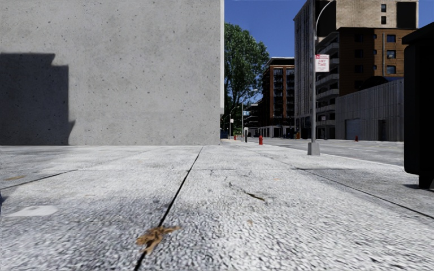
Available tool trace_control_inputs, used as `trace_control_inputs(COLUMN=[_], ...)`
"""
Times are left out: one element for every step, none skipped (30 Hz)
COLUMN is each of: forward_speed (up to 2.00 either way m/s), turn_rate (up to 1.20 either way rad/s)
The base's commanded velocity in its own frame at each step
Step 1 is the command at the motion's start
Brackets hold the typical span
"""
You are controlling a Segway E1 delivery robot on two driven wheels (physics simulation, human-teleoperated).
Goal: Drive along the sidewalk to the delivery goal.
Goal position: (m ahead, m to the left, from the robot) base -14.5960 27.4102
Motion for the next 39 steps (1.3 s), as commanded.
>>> trace_control_inputs(forward_speed=[2.0, 2.0, 2.0, 2.0, 2.0, 2.0, 2.0, 2.0, 2.0, 2.0, 2.0, 2.0, 2.0, 2.0, 2.0, 2.0, 2.0, 2.0, 2.0, 2.0, 2.0, 2.0, 2.0, 2.0, 2.0, 2.0, 2.0, 2.0, 2.0, 2.0, 2.0, 2.0, 2.0, 2.0, 2.0, 2.0, 2.0, 2.0, 2.0], turn_rate=[0.0, 0.0, 0.0, 0.0, 0.17, 0.17, 0.58, 0.65, 0.67, 0.67, 0.68, 0.68, 0.68, 0.68, 0.68, 0.68, 0.68, 0.68, 0.68, 0.68, 0.68, 0.68, 0.68, 0.68, 0.68, 0.68, 0.68, 0.68, 0.68, 0.68, 0.68, 0.68, 0.68, 0.68, 0.68, 0.68, 0.68, 0.68, 0.68])
